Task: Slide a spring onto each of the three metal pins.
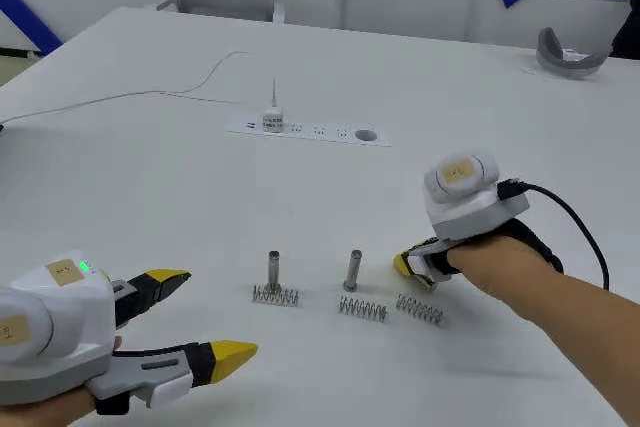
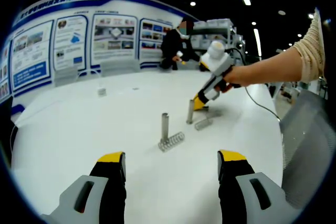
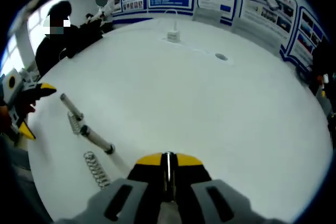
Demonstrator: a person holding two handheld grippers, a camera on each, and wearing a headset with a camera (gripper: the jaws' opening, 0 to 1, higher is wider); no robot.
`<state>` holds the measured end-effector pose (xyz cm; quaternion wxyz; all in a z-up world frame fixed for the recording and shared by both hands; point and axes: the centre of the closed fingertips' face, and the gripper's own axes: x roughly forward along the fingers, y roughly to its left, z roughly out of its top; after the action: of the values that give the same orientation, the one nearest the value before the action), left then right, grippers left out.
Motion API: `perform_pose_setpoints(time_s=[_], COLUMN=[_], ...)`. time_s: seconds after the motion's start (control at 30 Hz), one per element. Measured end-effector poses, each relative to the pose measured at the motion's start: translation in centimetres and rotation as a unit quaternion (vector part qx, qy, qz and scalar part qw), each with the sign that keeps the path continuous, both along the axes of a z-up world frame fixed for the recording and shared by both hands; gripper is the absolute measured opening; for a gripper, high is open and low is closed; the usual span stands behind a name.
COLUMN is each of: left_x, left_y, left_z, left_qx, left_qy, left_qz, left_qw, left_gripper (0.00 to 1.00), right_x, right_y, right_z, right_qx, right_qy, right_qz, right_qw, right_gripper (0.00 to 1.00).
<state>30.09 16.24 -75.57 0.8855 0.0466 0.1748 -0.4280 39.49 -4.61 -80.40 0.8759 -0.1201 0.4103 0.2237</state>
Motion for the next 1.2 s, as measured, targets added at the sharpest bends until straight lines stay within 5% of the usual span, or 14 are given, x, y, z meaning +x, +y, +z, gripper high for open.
perform_pose_setpoints(time_s=[0.57,1.2], left_x=[0.1,0.0], left_y=[-0.3,-0.4], left_z=[0.5,1.2], left_qx=[-0.001,0.001], left_qy=[-0.007,-0.014], left_qz=[-0.004,-0.004], left_qw=[1.0000,0.9999], left_gripper=[0.73,0.73], right_x=[-1.1,-2.4], right_y=[-0.6,-0.5], right_z=[3.1,4.8], right_qx=[0.033,0.052], right_qy=[-0.037,-0.078], right_qz=[-0.012,-0.012], right_qw=[0.9987,0.9955], right_gripper=[0.09,0.09])
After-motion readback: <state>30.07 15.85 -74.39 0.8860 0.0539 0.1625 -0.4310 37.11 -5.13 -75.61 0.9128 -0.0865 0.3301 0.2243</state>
